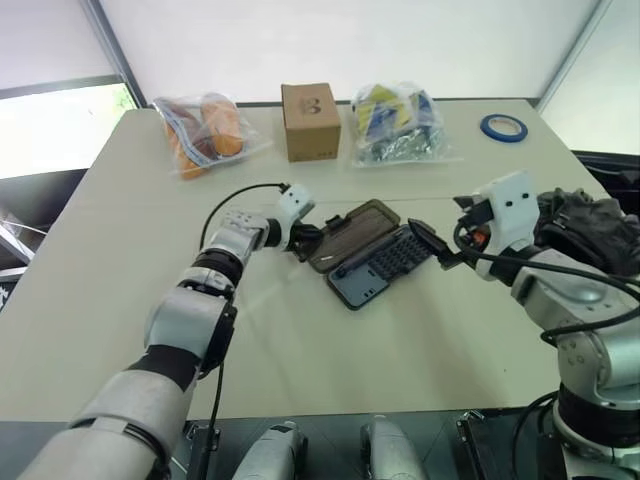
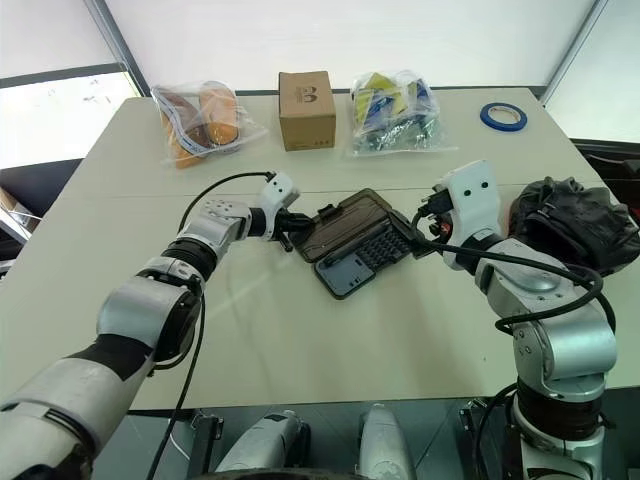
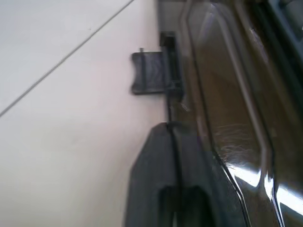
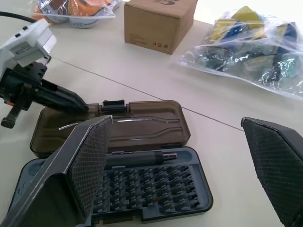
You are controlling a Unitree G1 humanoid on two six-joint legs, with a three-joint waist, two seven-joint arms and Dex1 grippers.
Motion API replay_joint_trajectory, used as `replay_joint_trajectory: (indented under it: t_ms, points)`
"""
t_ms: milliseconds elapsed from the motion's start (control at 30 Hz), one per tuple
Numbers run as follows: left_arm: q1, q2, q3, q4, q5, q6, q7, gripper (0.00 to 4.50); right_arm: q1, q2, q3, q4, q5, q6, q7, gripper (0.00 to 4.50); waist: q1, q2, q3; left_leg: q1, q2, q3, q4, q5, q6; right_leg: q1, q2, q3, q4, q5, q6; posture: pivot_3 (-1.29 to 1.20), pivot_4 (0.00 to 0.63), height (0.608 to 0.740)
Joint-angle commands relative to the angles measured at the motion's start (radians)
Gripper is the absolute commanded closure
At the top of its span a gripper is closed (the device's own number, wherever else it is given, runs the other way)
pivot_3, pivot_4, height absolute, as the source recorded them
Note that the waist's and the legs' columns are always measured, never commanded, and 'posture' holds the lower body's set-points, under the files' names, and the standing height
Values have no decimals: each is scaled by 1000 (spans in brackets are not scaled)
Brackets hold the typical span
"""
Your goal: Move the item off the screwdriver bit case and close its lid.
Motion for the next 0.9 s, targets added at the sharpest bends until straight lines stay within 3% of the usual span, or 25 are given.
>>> replay_joint_trajectory:
  t_ms: [33, 167, 233, 533, 700, 900]
  points:
    - [36, 3, -35, 32, 49, 22, -27, 4468, 2, -4, -27, -37, 17, -17, -6, 0, 0, 0, 0, 0, 0, 0, 0, 0, 0, 0, 0, 0, 0, 0, 0, 0, 150, 740]
    - [42, 33, -53, 16, 68, -45, -107, 4468, 32, -22, -43, -27, 35, -26, 16, 0, -2, 0, 0, 0, 0, 0, 0, 0, 0, 0, 0, 0, 0, 0, 0, 0, 150, 740]
    - [57, 70, -88, -11, 98, -199, -179, 4468, 64, -42, -69, -26, 66, -23, 53, 0, -3, 0, 0, 0, 0, 0, -1, 0, 0, -1, 0, 0, 0, 0, 0, 0, 150, 740]
    - [83, 246, -145, -69, 101, -580, -528, 4468, 278, -226, -158, -74, 239, -9, 292, 0, -4, -1, 0, 0, 1, 1, -1, 0, 0, -1, 0, 0, -1, 0, 0, 0, 150, 740]
    - [91, 253, -161, -61, 127, -660, -508, 4468, 301, -257, -199, -91, 353, -1, 334, 0, 6, -2, 0, 0, 1, 0, 0, 0, 0, 1, 0, -1, -2, 0, 0, 0, 150, 740]
    - [87, 224, -140, -50, 108, -618, -462, 4468, 297, -277, -192, -81, 394, -3, 305, 0, 8, -3, 0, 0, 1, 0, 1, 0, 1, 2, 0, -1, -2, 0, 0, 0, 150, 740]
